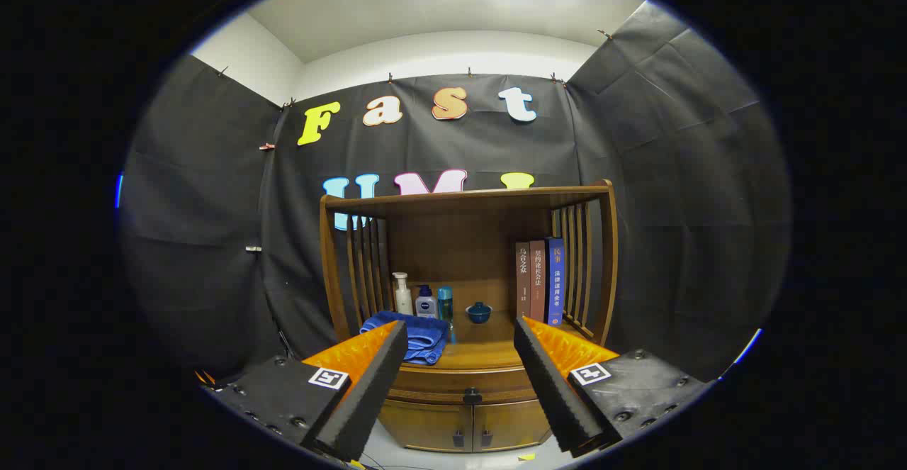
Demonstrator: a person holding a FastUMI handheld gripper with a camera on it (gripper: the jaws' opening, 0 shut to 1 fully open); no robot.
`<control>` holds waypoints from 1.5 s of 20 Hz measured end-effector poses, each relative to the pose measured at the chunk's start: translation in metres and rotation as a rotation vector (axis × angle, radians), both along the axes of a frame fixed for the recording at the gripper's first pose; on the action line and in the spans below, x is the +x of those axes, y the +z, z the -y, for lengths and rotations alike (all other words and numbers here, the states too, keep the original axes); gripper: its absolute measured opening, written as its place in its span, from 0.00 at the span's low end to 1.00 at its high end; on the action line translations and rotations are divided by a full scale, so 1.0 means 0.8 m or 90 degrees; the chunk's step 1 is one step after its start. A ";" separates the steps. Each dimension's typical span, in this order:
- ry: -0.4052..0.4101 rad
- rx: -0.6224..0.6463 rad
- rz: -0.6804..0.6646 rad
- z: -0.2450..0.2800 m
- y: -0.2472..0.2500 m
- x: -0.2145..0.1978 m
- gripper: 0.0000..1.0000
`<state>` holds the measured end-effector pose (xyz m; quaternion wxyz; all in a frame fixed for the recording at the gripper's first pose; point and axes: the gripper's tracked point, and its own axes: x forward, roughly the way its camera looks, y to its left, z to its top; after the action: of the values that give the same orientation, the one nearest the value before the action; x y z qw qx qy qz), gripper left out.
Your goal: Pull open the drawer, take out the items inside it, and place them on the countertop above the cabinet.
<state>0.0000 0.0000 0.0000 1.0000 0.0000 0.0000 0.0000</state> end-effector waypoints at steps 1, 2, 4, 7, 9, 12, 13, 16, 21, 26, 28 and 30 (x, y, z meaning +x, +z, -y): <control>-0.002 0.000 0.000 0.002 0.001 -0.001 0.98; -0.003 0.000 0.000 0.003 0.001 0.000 0.98; -0.003 0.000 0.000 0.003 0.001 0.000 0.98; -0.002 -0.005 -0.003 0.002 -0.001 0.003 0.98; 0.000 -0.008 -0.001 0.001 -0.002 0.003 0.98; 0.005 -0.009 -0.003 -0.002 -0.004 0.007 0.98; 0.006 -0.009 -0.004 -0.002 -0.005 0.010 0.98; 0.005 -0.014 -0.013 0.000 -0.015 0.019 0.98; 0.011 -0.022 -0.037 -0.007 -0.041 0.039 0.98; 0.011 -0.023 -0.072 -0.010 -0.088 0.074 0.98; 0.008 -0.018 -0.096 -0.008 -0.120 0.090 0.98; 0.006 -0.003 -0.117 -0.007 -0.150 0.106 0.98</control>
<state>0.0850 0.0055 -0.1203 0.9958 -0.0026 0.0915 0.0050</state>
